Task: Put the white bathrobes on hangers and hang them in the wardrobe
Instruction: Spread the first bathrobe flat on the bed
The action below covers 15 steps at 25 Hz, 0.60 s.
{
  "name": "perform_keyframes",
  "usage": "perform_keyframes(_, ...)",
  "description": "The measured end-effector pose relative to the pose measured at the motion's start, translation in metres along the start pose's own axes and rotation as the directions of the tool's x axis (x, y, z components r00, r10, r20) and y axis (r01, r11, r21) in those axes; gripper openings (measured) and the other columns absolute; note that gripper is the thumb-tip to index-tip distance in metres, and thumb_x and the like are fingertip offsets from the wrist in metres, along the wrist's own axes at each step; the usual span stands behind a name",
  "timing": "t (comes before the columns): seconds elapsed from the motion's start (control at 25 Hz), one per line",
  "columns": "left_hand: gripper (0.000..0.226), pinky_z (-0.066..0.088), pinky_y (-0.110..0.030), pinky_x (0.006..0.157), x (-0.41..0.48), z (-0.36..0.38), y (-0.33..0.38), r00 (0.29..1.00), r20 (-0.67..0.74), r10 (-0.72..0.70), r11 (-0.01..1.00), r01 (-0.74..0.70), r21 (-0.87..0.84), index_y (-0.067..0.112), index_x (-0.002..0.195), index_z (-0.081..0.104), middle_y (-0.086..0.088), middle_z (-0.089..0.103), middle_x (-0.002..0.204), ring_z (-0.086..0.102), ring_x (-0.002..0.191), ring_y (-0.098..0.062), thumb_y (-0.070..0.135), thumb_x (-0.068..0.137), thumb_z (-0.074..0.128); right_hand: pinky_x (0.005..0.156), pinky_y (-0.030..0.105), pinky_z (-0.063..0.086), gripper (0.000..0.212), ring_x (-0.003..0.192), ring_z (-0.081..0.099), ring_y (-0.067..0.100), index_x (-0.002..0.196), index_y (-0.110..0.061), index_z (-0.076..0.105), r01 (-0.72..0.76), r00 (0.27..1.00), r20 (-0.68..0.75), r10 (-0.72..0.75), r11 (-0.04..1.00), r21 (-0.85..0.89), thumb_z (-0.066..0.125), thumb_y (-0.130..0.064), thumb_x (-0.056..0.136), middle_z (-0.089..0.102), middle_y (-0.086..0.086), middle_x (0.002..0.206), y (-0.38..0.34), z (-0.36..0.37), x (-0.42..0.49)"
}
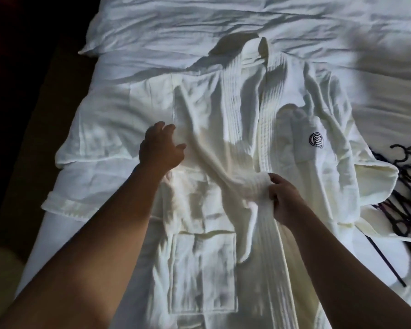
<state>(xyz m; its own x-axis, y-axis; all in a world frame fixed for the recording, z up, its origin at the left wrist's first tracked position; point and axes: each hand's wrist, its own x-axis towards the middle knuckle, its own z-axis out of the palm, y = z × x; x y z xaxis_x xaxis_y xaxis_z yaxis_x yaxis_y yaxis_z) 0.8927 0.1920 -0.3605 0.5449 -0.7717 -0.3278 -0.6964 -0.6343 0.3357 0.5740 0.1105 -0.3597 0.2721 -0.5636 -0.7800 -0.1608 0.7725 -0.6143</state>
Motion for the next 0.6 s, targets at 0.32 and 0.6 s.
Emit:
perform_keyframes(0.32,0.077,0.031,-0.052,0.118,0.087,0.026,-0.027,1.000,0.014,-0.001,0.984,-0.002,0.180,0.025,0.156,0.031,-0.013,0.024,0.166,0.024,0.151,-0.037,0.063,0.093,0.052,0.060,0.031,0.057,0.023,0.069,0.069,0.030,0.090,0.003,0.073,0.014,0.998,0.065,0.001,0.976,-0.219,0.053,0.014,0.087,0.073,0.022,0.082,-0.020,0.018,0.042)
perform_keyframes(0.6,0.084,0.039,-0.053,0.113,0.106,0.023,-0.024,0.991,0.128,-0.034,0.971,0.002,0.240,0.029,0.160,0.023,-0.007,0.021,0.166,0.028,0.149,-0.032,0.071,0.092,0.050,0.067,0.039,0.058,0.017,0.073,0.069,0.024,0.092,-0.012,0.078,0.236,0.956,-0.095,-0.279,0.918,-0.318,0.070,-0.025,0.084,0.076,0.022,0.095,-0.038,0.030,0.067)
